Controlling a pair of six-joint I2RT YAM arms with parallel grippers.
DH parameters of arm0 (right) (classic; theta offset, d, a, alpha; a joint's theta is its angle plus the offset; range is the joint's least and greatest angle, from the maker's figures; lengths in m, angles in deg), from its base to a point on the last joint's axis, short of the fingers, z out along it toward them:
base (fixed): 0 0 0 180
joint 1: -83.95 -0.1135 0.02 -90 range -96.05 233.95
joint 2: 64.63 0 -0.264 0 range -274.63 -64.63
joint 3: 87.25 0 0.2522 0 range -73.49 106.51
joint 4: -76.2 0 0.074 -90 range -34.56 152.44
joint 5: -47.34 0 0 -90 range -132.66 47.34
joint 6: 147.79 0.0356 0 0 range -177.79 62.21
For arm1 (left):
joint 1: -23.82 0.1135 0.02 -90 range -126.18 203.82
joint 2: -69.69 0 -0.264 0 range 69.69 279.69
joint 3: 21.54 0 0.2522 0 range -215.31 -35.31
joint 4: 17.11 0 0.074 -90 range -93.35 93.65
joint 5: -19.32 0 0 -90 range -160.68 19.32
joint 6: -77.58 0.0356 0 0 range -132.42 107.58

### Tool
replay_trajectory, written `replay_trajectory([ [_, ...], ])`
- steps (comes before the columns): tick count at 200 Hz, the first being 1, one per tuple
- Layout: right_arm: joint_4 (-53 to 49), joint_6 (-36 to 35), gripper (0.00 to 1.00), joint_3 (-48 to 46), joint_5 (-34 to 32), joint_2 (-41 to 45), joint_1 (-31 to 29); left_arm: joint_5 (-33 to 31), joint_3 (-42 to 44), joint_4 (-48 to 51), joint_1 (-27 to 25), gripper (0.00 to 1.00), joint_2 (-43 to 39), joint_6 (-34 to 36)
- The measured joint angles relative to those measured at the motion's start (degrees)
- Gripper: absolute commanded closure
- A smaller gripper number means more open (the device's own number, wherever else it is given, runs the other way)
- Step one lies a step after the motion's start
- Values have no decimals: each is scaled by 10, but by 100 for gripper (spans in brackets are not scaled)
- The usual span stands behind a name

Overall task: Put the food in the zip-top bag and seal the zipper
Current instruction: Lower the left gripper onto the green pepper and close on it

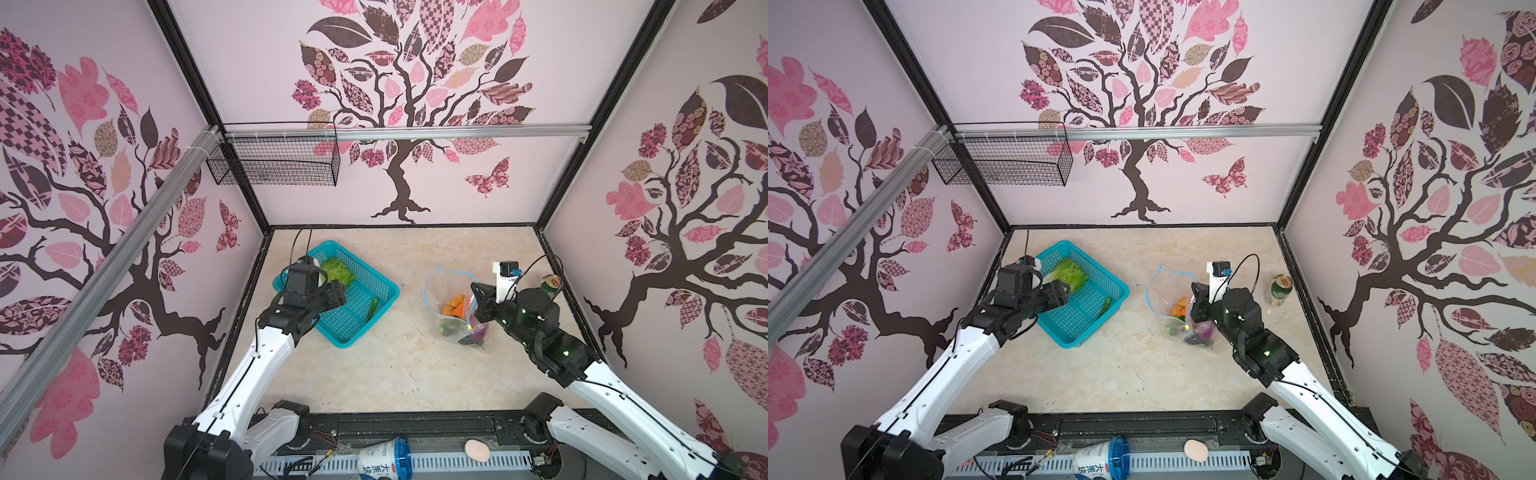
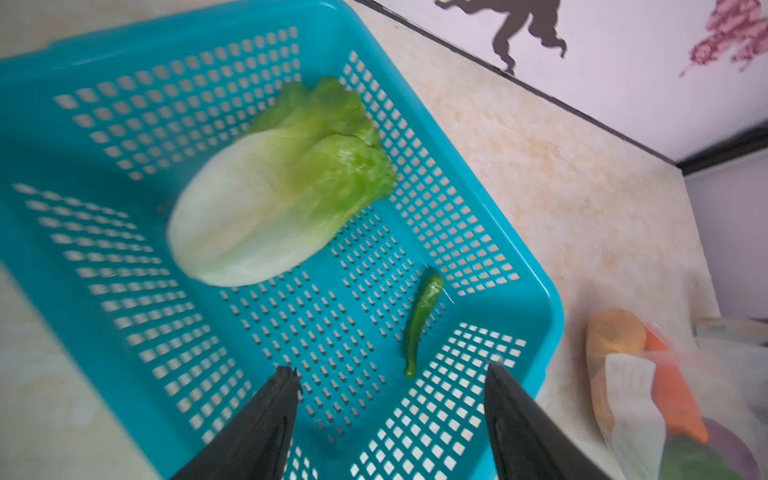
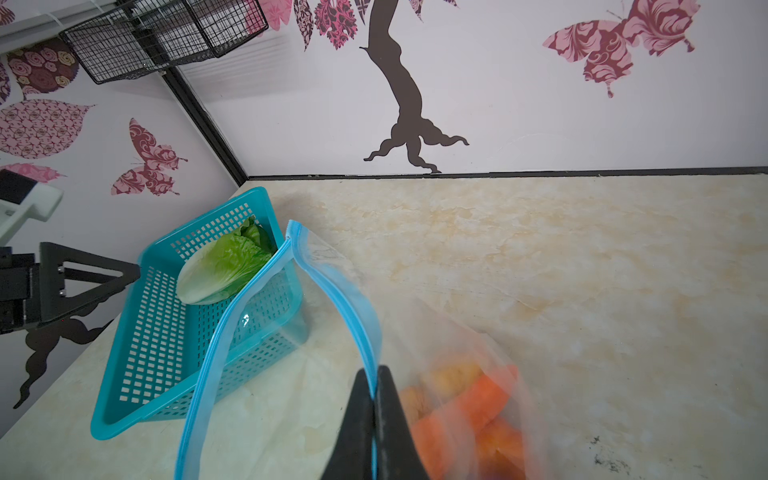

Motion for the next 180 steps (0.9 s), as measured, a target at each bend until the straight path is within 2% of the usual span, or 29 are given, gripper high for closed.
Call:
replay_trajectory([
  [21, 0, 0, 100, 0, 0, 0, 0, 48, -19, -8, -7, 31, 60, 33],
  [47, 0, 0, 100, 0, 0, 0, 0, 73, -51, 4, -33, 32, 131, 82],
  [93, 0, 0, 100, -5, 0, 0, 0, 70, -91, 20, -88, 35, 245, 150],
  [136, 0, 0, 100, -5, 0, 0, 0, 62, -105, 24, -89, 37, 322, 179],
  [180, 0, 0, 100, -5, 0, 0, 0, 62, -110, 19, -90, 38, 361, 192],
])
